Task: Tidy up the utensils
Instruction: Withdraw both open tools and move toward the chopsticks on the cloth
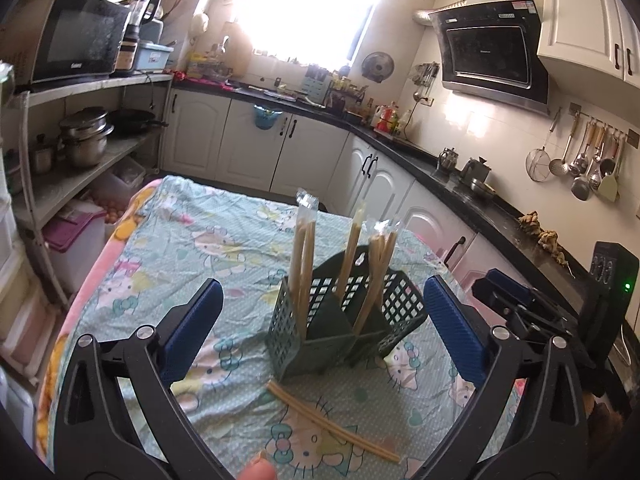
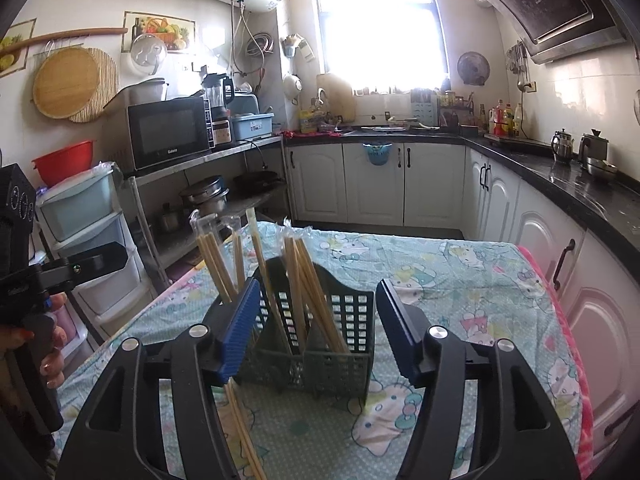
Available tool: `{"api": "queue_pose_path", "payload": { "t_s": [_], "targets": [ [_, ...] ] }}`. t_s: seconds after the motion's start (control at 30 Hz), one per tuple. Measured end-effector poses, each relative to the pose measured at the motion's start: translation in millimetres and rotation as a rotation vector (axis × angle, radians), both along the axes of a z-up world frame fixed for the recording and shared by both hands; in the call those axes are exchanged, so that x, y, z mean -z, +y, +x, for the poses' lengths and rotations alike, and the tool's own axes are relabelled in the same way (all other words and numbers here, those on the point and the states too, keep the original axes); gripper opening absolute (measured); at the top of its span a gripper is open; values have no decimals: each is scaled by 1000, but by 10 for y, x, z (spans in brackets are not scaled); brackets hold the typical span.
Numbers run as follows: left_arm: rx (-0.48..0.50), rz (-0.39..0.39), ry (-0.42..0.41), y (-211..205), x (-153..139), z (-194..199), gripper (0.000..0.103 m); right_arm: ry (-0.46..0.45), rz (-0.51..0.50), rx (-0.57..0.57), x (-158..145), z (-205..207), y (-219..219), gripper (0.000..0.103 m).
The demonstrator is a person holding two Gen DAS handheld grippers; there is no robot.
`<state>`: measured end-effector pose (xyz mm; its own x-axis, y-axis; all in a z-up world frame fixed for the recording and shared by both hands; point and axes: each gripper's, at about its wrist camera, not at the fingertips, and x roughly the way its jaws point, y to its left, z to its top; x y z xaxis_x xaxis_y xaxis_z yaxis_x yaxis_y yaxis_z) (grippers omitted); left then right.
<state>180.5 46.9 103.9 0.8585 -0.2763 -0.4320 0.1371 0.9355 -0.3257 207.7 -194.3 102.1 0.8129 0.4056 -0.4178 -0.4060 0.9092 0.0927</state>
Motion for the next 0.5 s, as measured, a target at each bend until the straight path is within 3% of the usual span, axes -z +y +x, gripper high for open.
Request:
{"api": "queue_pose_path", "payload": {
  "t_s": [0.5],
  "targets": [
    [-26, -19, 105, 76, 381, -150, 93, 79, -59, -17, 319, -398, 53, 65]
  ]
}}
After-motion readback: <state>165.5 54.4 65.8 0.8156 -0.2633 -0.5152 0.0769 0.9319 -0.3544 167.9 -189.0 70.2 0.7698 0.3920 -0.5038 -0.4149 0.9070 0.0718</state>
